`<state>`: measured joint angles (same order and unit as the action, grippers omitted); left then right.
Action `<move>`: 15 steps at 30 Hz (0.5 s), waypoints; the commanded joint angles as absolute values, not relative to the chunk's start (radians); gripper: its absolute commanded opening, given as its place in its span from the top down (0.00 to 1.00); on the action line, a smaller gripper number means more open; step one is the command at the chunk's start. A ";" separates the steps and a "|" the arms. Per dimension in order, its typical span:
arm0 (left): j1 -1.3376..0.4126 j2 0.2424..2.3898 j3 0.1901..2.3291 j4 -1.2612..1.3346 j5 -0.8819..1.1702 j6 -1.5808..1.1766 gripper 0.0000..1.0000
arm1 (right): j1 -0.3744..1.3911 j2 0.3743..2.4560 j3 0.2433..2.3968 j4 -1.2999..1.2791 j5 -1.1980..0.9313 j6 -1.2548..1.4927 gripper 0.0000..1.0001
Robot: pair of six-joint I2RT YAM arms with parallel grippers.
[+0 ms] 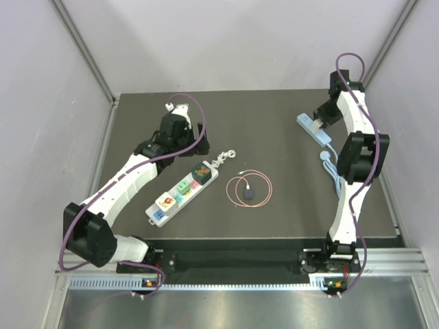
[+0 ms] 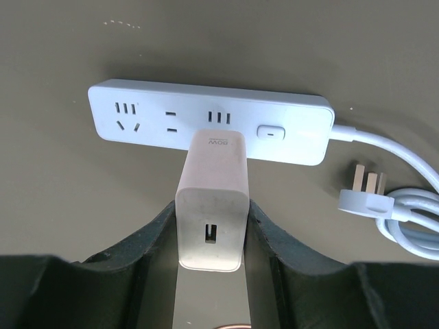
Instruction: Insert the plug
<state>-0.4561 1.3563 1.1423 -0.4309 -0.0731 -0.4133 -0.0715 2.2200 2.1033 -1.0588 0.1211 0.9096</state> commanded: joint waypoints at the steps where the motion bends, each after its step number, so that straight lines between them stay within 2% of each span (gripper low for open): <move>1: -0.456 1.315 1.147 -0.425 -0.098 -0.407 0.01 | -0.086 2.227 2.135 -1.012 0.112 0.904 1.00; 15: -0.457 1.324 1.155 -0.440 -0.109 -0.410 0.02 | -0.089 2.263 2.108 -1.002 0.143 0.891 1.00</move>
